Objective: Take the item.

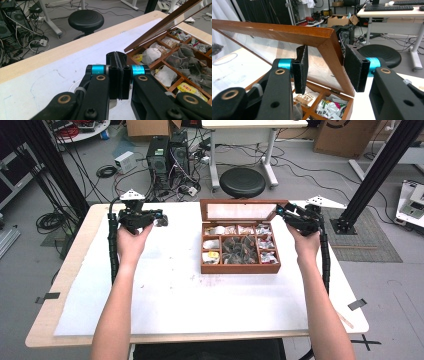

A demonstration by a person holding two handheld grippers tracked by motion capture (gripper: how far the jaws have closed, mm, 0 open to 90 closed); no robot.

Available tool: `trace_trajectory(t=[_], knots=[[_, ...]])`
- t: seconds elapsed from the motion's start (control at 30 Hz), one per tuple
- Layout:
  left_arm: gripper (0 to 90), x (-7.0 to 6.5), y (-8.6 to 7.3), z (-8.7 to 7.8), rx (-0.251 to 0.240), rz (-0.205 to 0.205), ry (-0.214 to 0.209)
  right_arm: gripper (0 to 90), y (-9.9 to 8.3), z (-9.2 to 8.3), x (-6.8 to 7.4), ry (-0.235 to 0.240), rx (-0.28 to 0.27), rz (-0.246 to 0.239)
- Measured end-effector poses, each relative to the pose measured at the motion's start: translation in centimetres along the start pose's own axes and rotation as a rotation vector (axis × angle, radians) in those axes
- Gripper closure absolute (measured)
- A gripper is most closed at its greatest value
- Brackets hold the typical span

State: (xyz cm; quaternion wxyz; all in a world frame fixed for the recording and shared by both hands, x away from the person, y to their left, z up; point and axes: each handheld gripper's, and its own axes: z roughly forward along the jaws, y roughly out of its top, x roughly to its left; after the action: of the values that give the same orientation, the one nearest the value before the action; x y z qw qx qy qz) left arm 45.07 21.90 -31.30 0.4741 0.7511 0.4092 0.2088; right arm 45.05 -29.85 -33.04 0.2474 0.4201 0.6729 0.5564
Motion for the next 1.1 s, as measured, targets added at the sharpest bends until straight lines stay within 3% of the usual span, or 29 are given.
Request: trace_trajectory(t=[0.5, 1.1], knots=[[89.0, 0.8, -0.2, 0.2, -0.003, -0.024, 0.024, 55.7, 0.0, 0.1, -0.1, 0.003, -0.006, 0.005], [89.0, 1.8, -1.0, 1.6, 0.032, -0.056, 0.051, 55.6, -0.1, 0.0, -0.1, 0.005, -0.003, 0.006]])
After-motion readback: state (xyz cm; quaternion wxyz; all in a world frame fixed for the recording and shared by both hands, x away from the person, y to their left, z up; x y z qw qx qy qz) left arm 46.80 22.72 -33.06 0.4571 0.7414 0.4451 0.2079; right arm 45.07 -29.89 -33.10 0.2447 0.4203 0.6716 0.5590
